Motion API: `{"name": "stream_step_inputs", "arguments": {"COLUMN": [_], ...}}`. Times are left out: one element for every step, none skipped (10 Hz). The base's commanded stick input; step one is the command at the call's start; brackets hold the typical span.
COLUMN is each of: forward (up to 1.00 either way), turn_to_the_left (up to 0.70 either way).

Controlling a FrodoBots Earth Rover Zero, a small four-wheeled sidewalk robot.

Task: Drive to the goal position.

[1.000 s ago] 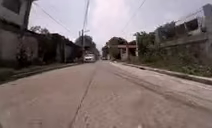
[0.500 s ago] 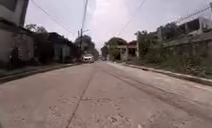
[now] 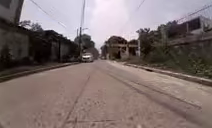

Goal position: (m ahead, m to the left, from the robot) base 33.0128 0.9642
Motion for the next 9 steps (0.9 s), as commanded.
{"name": "stream_step_inputs", "arguments": {"forward": [1.00,1.00,1.00,1.00,1.00,1.00,1.00,1.00,1.00], "turn_to_the_left": [0.03,0.03,0.03,0.03,0.03,0.03,0.03,0.03,0.03]}}
